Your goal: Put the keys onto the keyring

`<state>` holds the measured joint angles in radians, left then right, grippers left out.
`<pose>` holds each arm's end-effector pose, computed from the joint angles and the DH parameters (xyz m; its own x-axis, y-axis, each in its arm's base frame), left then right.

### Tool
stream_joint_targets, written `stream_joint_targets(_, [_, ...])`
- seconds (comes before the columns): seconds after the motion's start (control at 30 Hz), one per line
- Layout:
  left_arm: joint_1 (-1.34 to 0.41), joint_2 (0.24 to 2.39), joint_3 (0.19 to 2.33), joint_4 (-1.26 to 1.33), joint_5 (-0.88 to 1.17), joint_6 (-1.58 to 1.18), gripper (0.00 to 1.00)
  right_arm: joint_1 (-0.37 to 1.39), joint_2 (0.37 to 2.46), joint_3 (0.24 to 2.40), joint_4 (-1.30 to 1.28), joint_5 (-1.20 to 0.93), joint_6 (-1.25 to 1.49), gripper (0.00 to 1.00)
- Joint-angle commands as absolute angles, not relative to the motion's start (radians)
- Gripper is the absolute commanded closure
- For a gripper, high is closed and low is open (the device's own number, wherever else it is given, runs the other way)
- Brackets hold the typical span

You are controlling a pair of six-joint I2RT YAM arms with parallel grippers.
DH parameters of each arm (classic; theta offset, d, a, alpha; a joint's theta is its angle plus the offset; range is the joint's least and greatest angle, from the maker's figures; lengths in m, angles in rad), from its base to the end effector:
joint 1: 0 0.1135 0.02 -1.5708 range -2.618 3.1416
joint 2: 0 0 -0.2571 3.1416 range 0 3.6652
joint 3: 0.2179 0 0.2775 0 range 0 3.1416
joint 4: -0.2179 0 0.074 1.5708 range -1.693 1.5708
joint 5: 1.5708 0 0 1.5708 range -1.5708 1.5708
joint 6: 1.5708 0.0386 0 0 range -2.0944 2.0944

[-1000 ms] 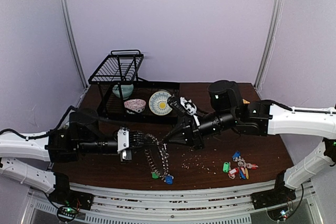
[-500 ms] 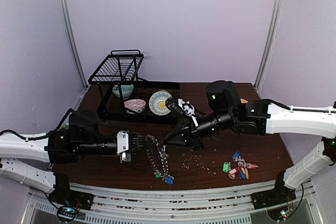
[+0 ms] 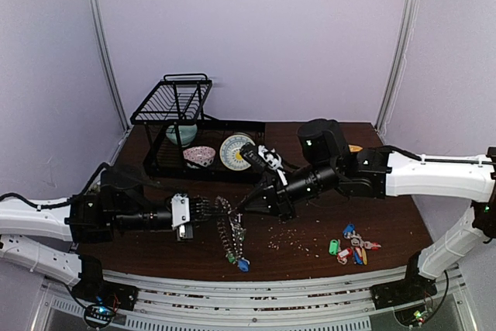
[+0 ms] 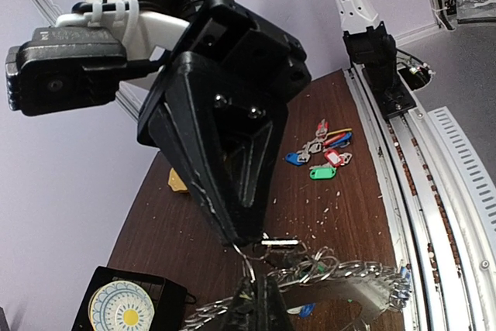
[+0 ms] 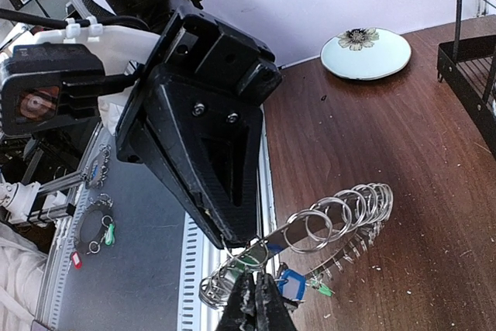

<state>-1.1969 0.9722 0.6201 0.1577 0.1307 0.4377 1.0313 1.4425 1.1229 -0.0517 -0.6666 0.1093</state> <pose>0.0904 -0.2441 0.2671 0.3471 0.2659 -0.8993 0.9082 0.1439 0.3931 0.1647 0.3215 0.3025 -0.2911 -0.3193 -0.9018 -0.9442 -0.0561 0.3247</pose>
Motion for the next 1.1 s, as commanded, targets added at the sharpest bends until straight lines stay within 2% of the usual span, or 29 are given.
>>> stream_joint_targets(0.0, [-1.22, 0.928, 0.641, 0.386, 0.191, 0.425, 1.0, 1.0, 1.483, 1.126, -0.056, -0.593, 0.147, 1.0])
stream_joint_targets(0.27, [-1.22, 0.916, 0.634, 0.404, 0.194, 0.411, 1.0, 0.99, 1.479, 1.104, -0.019, -0.569, 0.155, 1.0])
stream_joint_targets(0.6, [-1.218, 0.907, 0.617, 0.475, 0.184, 0.351, 1.0, 0.992, 1.465, 1.071, 0.134, -0.68, 0.166, 0.99])
stream_joint_targets(0.87, [-1.209, 0.907, 0.612, 0.523, 0.19, 0.268, 1.0, 0.992, 1.312, 0.966, 0.199, -0.596, 0.108, 0.69])
stream_joint_targets(0.97, [-1.207, 0.913, 0.612, 0.534, 0.214, 0.246, 1.0, 0.991, 1.259, 0.944, 0.218, -0.589, 0.061, 0.63])
stream_joint_targets(1.07, [-1.207, 0.905, 0.612, 0.533, 0.219, 0.247, 1.0, 0.992, 1.229, 0.964, 0.199, -0.594, 0.024, 0.63])
